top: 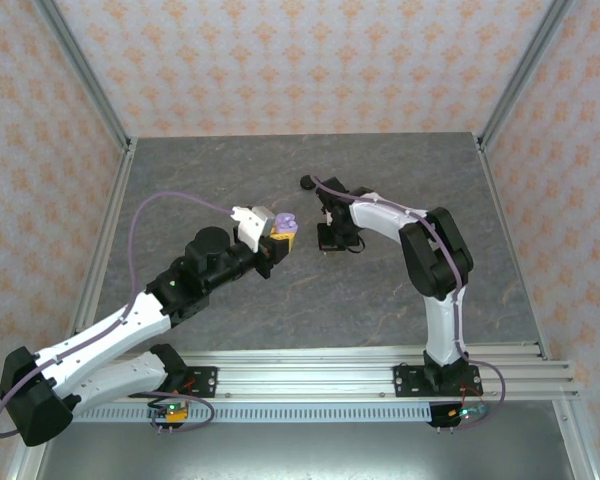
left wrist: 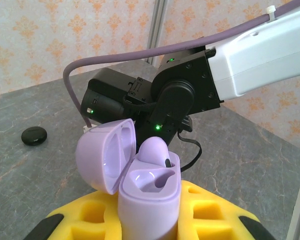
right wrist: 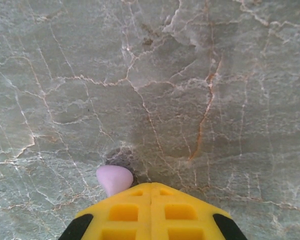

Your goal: Insert the wireless bluetooth earbuds into the charging case

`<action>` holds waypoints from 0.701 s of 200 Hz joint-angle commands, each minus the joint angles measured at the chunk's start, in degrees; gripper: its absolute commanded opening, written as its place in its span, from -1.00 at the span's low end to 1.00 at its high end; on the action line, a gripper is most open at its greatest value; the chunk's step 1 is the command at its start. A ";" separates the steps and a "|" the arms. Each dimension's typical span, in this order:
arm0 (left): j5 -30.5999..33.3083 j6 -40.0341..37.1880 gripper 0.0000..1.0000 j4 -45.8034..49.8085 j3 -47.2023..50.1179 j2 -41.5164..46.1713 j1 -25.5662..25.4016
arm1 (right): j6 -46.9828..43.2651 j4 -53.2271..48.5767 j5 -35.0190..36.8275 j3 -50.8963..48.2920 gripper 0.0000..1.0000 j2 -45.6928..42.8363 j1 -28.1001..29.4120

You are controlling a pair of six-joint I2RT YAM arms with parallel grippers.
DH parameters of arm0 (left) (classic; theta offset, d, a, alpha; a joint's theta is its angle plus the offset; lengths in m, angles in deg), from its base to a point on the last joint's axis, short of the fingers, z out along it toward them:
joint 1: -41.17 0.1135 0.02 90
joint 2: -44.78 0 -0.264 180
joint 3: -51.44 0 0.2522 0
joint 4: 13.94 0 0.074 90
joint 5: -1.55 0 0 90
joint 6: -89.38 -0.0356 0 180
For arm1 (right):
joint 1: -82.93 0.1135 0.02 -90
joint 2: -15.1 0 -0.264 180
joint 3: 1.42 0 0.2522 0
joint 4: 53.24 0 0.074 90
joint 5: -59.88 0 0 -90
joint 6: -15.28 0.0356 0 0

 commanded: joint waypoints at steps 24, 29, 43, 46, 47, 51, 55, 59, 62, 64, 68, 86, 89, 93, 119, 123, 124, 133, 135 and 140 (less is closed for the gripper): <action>1.13 0.64 -0.77 -0.04 0.33 1.57 -0.40 | 0.29 -0.95 2.52 1.89 -0.93 -0.17 0.15; 1.19 0.64 -0.77 -0.05 0.32 1.57 -0.36 | 0.30 -1.16 2.98 1.76 -0.93 -0.58 0.14; 1.21 0.63 -0.77 0.15 0.24 1.57 -0.41 | 0.45 -1.15 4.13 1.19 -0.92 -2.26 0.22; 1.22 0.64 -0.77 0.22 0.16 1.57 -0.37 | 0.50 -1.23 4.32 1.08 -0.92 -2.64 0.14; 1.22 0.64 -0.77 0.23 0.15 1.57 -0.37 | 0.44 -1.25 4.36 1.04 -0.92 -2.71 0.14; 1.22 0.55 -0.77 0.29 0.15 1.58 -0.41 | 0.32 -1.32 4.48 0.98 -0.91 -3.25 0.15; 1.22 0.55 -0.77 0.30 0.15 1.57 -0.37 | 0.29 -1.42 4.56 0.92 -0.89 -3.61 0.17; 1.24 0.50 -0.77 0.36 0.08 1.58 -0.37 | 0.28 -1.49 4.54 0.87 -0.88 -4.05 0.14; 1.30 0.47 -0.77 0.41 0.06 1.61 -0.36 | 0.26 -1.48 4.55 0.85 -0.87 -4.41 0.13; 1.26 0.46 -0.77 0.46 0.06 1.58 -0.36 | 0.28 -1.48 4.55 0.87 -0.86 -4.55 0.20; 1.35 0.45 -0.77 0.50 -0.01 1.61 -0.33 | 0.29 -1.57 4.52 0.84 -0.84 -4.90 0.16; 1.43 0.43 -0.76 0.63 -0.07 1.57 -0.36 | 0.19 -1.78 3.32 1.27 -0.72 -5.71 0.20; 1.43 0.39 -0.77 0.62 -0.08 1.57 -0.39 | 0.12 -1.81 3.02 1.46 -0.69 -5.68 0.16; 1.48 0.41 -0.77 0.60 -0.10 1.61 -0.41 | 0.23 -1.87 2.62 1.56 -0.64 -5.62 0.18; 1.59 0.46 -0.77 0.64 -0.20 1.66 -0.36 | 1.54 -1.64 0.27 2.75 -0.43 -4.48 0.14; 1.56 0.46 -0.77 0.68 -0.14 1.66 -0.36 | 1.80 -1.67 0.04 2.92 -0.42 -4.26 0.14; 1.56 0.42 -0.77 0.68 -0.17 1.66 -0.36 | 1.84 -1.65 -0.06 2.97 -0.42 -4.18 0.14; 1.63 0.45 -0.76 0.69 -0.20 1.72 -0.37 | 2.44 -1.49 -0.53 3.36 -0.38 -3.65 0.19; 1.65 0.42 -0.77 0.64 -0.18 1.70 -0.37 | 2.50 -1.50 -0.57 3.48 -0.37 -3.54 0.17; 1.66 0.46 -0.76 0.68 -0.20 1.66 -0.34 | 2.74 -1.52 -0.56 3.70 -0.35 -3.32 0.20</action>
